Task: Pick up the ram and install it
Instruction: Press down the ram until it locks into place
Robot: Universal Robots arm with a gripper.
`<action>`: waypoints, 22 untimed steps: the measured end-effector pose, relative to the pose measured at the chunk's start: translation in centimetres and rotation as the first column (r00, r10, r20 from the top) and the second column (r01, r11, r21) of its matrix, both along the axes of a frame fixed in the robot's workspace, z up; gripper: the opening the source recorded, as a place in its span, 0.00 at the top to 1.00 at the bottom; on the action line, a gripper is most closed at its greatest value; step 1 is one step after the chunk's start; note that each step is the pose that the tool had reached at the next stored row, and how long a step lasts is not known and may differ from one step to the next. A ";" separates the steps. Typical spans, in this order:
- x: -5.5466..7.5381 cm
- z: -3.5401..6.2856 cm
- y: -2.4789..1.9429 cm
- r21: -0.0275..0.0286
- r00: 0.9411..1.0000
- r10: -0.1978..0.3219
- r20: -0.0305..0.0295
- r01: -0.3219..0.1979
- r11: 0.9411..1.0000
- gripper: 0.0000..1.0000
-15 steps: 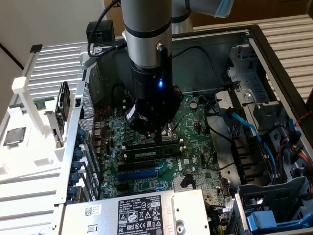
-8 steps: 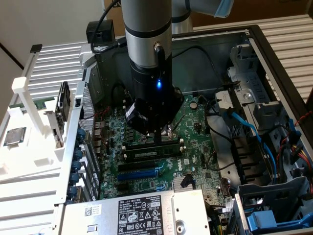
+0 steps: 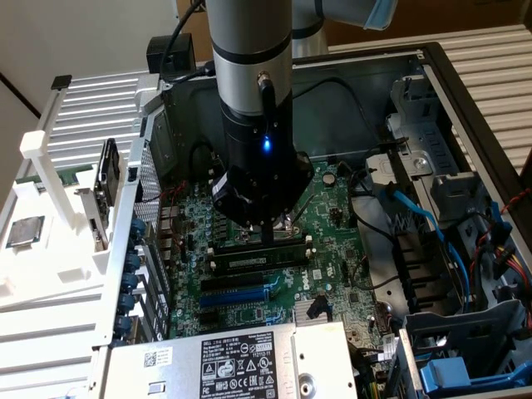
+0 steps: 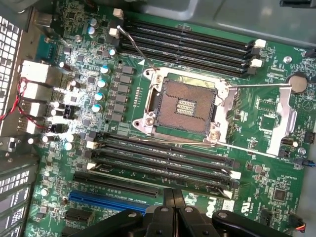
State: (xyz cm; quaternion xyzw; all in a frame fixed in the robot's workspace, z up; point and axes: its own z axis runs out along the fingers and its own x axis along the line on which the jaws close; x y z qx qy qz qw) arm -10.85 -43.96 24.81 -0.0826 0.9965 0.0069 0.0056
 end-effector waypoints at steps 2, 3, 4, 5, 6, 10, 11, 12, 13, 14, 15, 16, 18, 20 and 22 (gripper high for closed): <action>0.0 0.00 0.00 0.000 1.000 -0.026 -0.001 0.026 1.000 0.90; 0.0 0.00 0.00 0.000 0.999 -0.038 -0.002 0.038 0.999 0.90; 0.0 0.00 0.00 0.000 0.999 -0.051 -0.003 0.051 0.999 0.90; 0.0 0.00 0.00 0.000 0.998 -0.062 -0.004 0.062 0.998 0.90; 0.0 0.00 0.00 0.000 0.997 -0.075 -0.004 0.075 0.997 0.90; 0.0 -0.01 0.00 0.000 0.992 -0.123 -0.006 0.123 0.992 0.90; 0.0 0.00 0.00 0.000 0.991 -0.134 -0.007 0.134 0.991 0.90; 0.0 0.00 0.00 -0.001 0.986 -0.167 -0.008 0.167 0.986 0.90; 0.0 0.00 0.00 -0.001 0.984 -0.177 -0.009 0.177 0.984 0.90; 0.0 0.00 0.00 -0.001 0.983 -0.186 -0.009 0.186 0.983 0.90; 0.0 0.00 0.00 -0.001 0.981 -0.193 -0.009 0.193 0.981 0.90; 0.0 0.01 0.00 -0.001 0.981 -0.196 -0.009 0.196 0.981 0.90; 0.0 0.01 0.00 -0.001 0.980 -0.196 -0.009 0.196 0.981 0.90; 0.0 0.00 0.00 -0.001 0.980 -0.197 -0.009 0.197 0.980 0.90; 0.0 -0.01 0.13 -0.003 0.980 -0.197 -0.008 0.197 0.980 0.90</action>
